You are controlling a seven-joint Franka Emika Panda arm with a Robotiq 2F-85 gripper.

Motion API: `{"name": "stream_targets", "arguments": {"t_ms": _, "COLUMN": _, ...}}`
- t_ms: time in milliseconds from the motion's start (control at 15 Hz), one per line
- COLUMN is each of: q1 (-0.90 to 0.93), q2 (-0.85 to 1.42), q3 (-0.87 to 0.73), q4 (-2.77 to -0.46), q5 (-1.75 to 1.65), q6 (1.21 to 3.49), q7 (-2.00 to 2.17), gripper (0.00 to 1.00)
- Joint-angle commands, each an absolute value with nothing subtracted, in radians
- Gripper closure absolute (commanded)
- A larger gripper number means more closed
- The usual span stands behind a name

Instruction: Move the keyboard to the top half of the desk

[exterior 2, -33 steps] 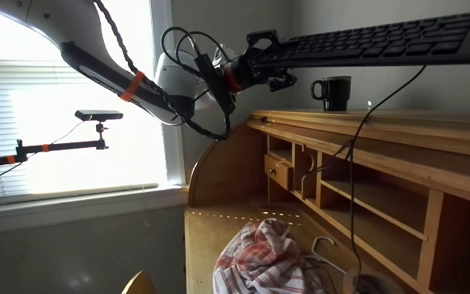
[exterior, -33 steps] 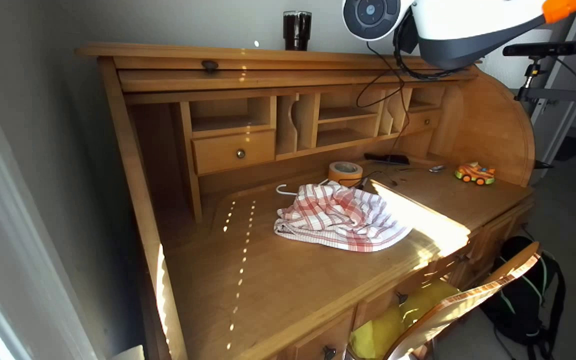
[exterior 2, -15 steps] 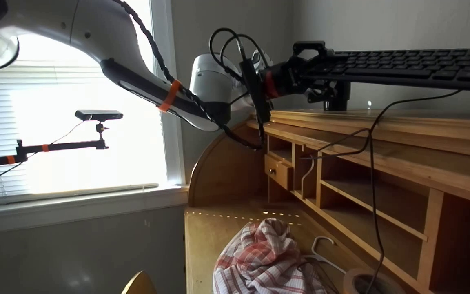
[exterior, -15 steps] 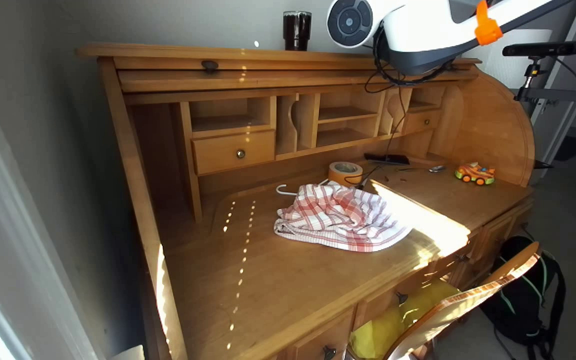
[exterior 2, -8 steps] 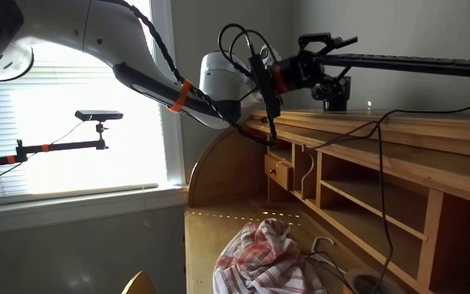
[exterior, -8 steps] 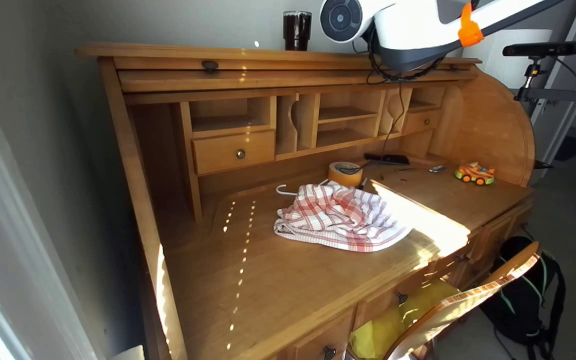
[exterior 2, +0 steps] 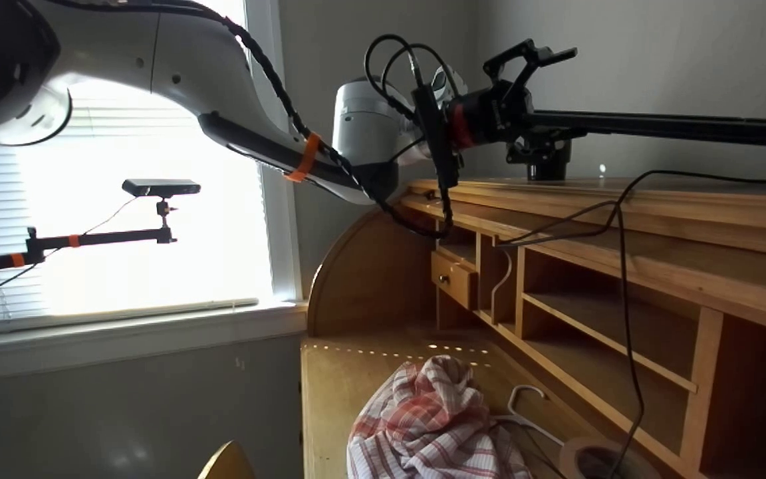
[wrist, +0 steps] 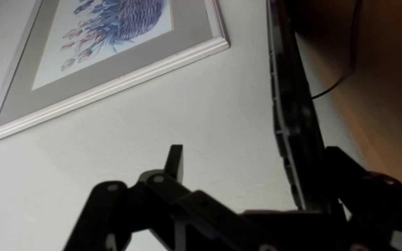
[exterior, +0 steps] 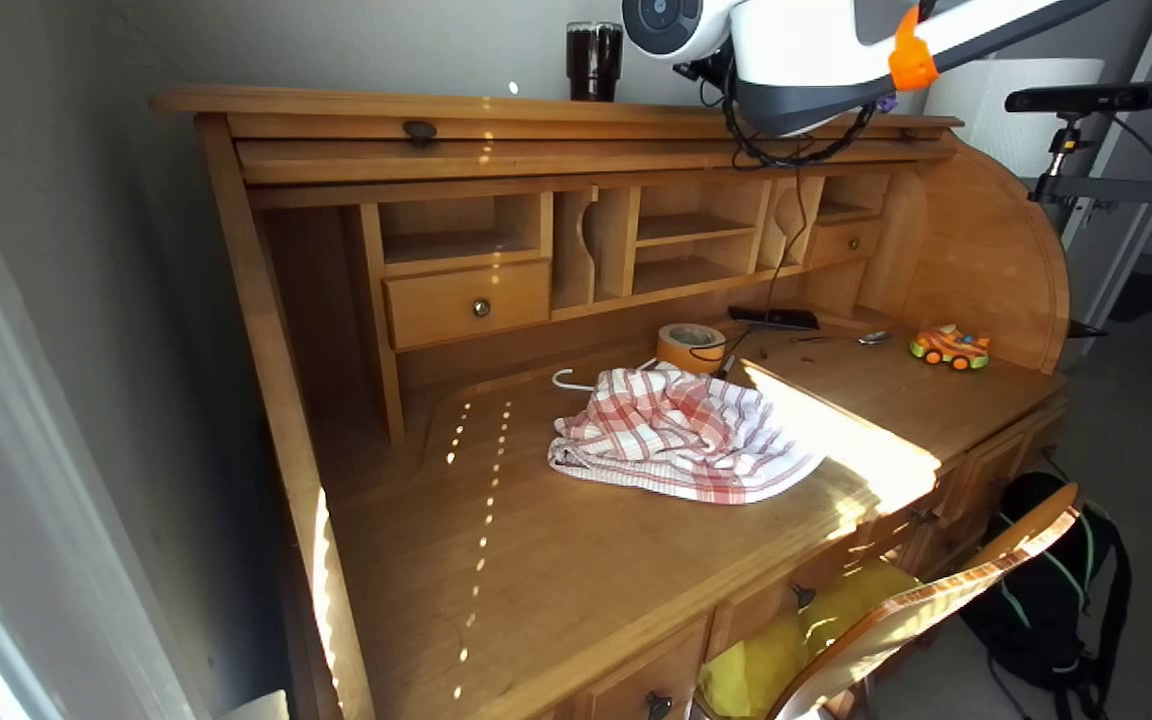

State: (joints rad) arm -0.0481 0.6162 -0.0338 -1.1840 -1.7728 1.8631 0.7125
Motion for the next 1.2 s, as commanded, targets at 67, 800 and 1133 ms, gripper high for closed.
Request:
{"name": "stream_targets", "arguments": {"t_ms": 67, "q1": -0.058, "q2": 0.659, "q3": -0.01, "q4": -1.066, "q5": -1.556, "q6": 1.84, "q7": 0.606, "gripper": 0.0}}
{"name": "stream_targets", "arguments": {"t_ms": 800, "q1": -0.026, "q2": 0.723, "q3": -0.04, "q4": -0.793, "q5": -1.022, "q6": 1.618, "q7": 0.388, "gripper": 0.0}}
{"name": "stream_targets", "arguments": {"t_ms": 1133, "q1": -0.016, "q2": 0.795, "q3": -0.081, "q4": -0.627, "q5": -0.874, "q6": 1.542, "q7": 0.356, "gripper": 0.0}}
